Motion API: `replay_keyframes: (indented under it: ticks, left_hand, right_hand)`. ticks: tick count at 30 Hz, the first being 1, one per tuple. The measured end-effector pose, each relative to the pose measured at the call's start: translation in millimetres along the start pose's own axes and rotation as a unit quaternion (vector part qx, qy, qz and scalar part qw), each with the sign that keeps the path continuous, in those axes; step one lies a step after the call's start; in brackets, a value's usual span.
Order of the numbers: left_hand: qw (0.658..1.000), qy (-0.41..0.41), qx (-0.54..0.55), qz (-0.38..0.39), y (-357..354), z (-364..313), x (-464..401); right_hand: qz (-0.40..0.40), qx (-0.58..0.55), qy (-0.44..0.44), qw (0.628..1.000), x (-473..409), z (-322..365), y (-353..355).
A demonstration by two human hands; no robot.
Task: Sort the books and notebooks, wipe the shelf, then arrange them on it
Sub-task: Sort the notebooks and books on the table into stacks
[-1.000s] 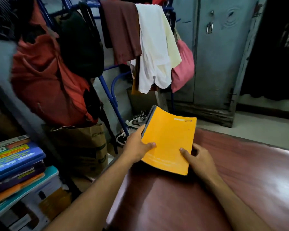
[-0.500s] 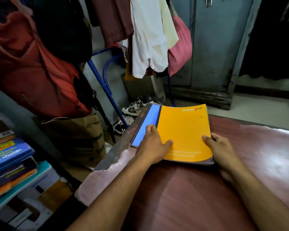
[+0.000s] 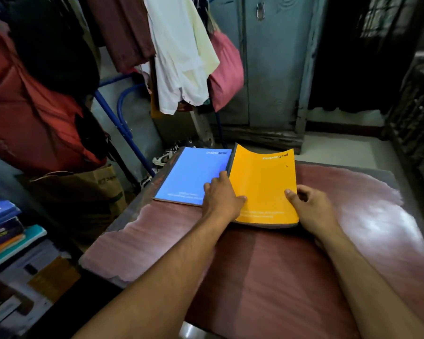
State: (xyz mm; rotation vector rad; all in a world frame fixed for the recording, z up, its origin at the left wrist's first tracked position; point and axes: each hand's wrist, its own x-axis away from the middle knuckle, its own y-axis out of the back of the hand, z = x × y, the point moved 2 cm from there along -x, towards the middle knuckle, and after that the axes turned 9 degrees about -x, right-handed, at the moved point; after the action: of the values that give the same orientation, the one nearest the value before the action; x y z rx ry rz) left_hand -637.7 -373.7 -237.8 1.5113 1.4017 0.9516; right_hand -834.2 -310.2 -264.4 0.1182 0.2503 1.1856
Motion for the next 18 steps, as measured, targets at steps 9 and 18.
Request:
replay_keyframes:
  ticks: [9,18]
  left_hand:
    - [0.996,-0.026,0.080,-0.018,-5,-45,-2]
    - [0.972,-0.183,-0.061,0.137,-69,-101,67]
  right_hand:
    - [-0.012,0.067,-0.055,0.996,-15,-12,46]
    - [-0.168,0.301,-0.125,0.930,20,-19,138]
